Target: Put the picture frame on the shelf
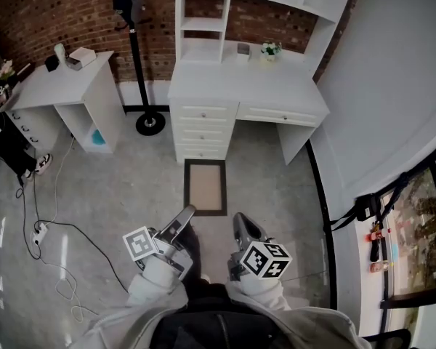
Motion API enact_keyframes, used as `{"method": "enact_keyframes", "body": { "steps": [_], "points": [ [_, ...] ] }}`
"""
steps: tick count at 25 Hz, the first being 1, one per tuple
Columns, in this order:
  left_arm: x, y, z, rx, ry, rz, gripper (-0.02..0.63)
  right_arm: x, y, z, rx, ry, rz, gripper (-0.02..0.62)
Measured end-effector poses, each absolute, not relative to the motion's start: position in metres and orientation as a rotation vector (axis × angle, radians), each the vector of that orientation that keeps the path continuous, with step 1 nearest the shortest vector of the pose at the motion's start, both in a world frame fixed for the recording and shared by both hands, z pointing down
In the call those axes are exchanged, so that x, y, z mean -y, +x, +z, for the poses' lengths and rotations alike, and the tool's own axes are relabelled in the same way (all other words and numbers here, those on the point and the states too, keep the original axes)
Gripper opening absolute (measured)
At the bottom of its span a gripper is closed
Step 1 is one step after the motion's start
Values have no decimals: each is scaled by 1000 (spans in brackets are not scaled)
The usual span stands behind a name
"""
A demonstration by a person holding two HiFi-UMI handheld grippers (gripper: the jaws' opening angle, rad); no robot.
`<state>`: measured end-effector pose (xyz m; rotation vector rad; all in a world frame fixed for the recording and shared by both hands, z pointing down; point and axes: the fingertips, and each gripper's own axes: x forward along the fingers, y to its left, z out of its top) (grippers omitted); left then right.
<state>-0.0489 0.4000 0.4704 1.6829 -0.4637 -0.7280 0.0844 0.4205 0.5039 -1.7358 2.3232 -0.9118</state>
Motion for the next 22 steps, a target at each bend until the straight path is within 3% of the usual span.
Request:
{"method": "enact_keyframes", "body": {
  "steps": [22],
  "points": [
    [-215,-51,469,440,1656,-736,71,-245,90,502,-2291,-1784,-936,-2]
  ]
}}
